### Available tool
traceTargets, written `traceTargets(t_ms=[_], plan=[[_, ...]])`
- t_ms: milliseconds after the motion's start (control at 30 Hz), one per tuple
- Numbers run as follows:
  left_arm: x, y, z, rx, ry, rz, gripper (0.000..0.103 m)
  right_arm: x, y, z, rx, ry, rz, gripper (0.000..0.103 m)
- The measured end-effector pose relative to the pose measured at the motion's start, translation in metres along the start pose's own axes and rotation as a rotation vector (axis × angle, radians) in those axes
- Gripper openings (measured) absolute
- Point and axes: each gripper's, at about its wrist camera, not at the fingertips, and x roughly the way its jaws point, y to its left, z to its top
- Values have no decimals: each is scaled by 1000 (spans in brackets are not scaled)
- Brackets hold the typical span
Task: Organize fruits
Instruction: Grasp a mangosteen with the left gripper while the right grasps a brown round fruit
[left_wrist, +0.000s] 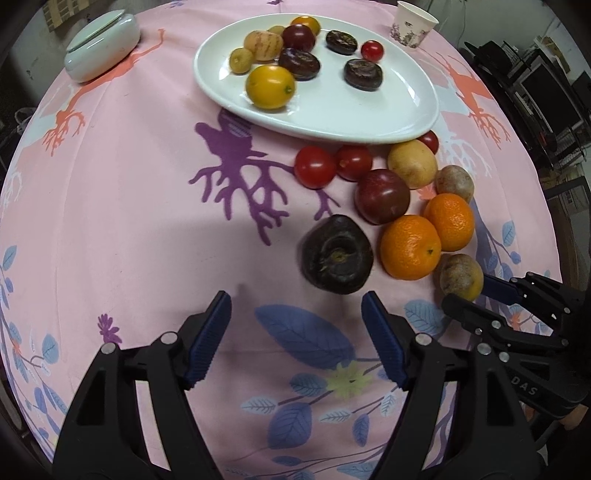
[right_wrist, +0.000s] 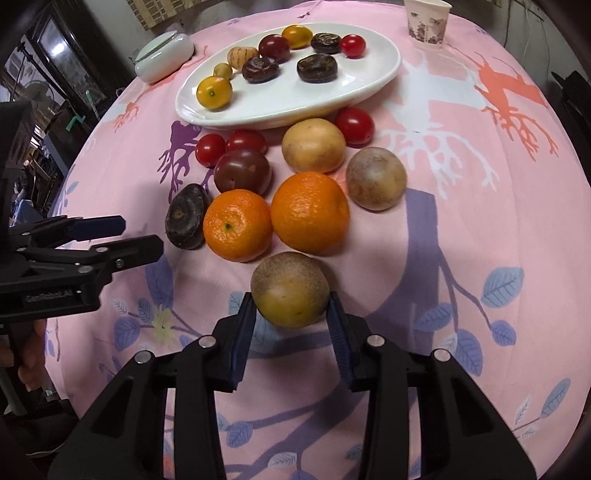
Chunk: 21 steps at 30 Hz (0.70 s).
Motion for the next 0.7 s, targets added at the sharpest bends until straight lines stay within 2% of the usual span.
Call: traceTargets(t_ms=[200, 300, 367, 467, 500, 533, 700], plan=[[13, -15, 6, 40, 10, 4, 75, -12, -11, -13, 33, 9, 2, 39], [24, -19, 10, 51, 30, 11, 71, -13, -14, -18, 41, 21, 19, 39], [28, -21, 13, 54, 39, 14, 64, -13, -13, -21, 37, 23, 29, 39], [30, -25, 15, 90, 24, 44, 61, -13, -11, -22, 34, 21, 35, 39], [29, -26, 15, 99, 21, 43, 57, -13, -11, -22, 32, 22, 35, 39], [28, -27, 16, 104, 20, 36, 47, -13, -10, -22, 31, 22, 35, 39], [26, -23, 19, 68, 32, 10, 47, -12, -6, -19, 21, 24, 37, 39]])
